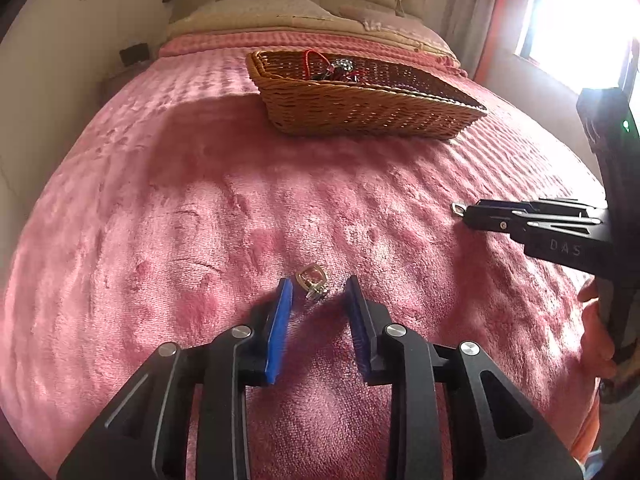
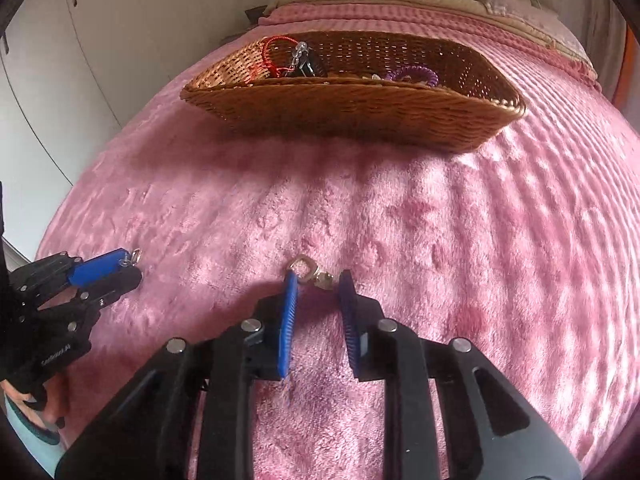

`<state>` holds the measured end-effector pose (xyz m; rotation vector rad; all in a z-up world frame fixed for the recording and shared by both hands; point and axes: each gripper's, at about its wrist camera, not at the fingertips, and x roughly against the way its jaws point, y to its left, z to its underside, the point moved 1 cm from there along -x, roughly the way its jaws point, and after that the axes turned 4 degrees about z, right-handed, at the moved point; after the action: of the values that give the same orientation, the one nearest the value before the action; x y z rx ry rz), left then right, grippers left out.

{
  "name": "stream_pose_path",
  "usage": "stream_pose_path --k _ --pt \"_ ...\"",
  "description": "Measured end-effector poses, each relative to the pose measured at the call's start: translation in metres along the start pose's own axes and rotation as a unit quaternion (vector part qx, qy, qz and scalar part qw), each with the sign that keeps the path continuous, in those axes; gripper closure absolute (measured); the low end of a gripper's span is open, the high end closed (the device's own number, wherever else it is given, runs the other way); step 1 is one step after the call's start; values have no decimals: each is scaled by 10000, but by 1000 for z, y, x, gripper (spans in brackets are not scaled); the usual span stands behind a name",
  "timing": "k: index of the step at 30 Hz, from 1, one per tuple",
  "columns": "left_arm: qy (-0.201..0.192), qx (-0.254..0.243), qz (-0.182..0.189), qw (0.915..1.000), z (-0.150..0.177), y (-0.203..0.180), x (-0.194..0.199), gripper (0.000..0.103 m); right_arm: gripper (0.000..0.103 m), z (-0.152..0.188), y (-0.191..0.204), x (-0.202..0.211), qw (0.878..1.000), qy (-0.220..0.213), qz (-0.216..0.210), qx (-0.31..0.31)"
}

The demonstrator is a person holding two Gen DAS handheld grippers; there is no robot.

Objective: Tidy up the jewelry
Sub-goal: 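Grasp the small gold charm with the left tool while the right tool grasps the silver chain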

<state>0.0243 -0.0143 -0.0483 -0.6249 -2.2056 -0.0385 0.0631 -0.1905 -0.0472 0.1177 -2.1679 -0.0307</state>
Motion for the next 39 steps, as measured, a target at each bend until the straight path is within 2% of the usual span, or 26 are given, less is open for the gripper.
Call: stream_pose_path --k 2,4,5,9,13,16,17,18,20,21,22,29,39 --pt "-2 -14 11 10000 0 -1 0 73 83 2 -3 2 9999 35 -102 -11" --pt "2 -11 19 10000 0 -1 -1 73 72 4 -7 6 10000 -35 -84 -7" --pt "1 -16 13 10000 0 -1 -1 73 70 5 -8 7 10000 -83 -33 -3" --pt "16 -31 -59 10000 -2 -1 -3 73 70 0 -8 7 9999 -155 -38 27" --pt "31 -6 -137 9999 -4 0 -6 80 67 -3 -3 -5 9997 -54 -171 187" --pt "30 -11 -166 9999 -5 1 -7 90 67 -1 6 -9 9993 -64 86 371" --pt "27 -7 -164 9999 -5 2 -7 90 67 -1 9 -8 9990 -78 115 433" --pt "11 0 -156 9999 -5 3 -6 90 68 0 11 -8 9989 -86 126 453" --pt "-31 -2 -166 9999 -5 3 -5 90 77 1 12 -6 9987 -99 113 481" --pt "-47 -20 -172 9998 -5 3 -5 90 88 3 14 -4 9986 -134 65 506" --pt "-72 -44 -192 9998 -5 3 -4 91 94 3 15 -2 9984 -162 56 538" --pt "-223 -302 -291 9989 -1 -8 4 91 94 16 11 12 9983 -312 -80 489" --pt "-477 -488 -214 9974 -2 -16 17 91 94 14 -2 27 9981 -479 -296 251"
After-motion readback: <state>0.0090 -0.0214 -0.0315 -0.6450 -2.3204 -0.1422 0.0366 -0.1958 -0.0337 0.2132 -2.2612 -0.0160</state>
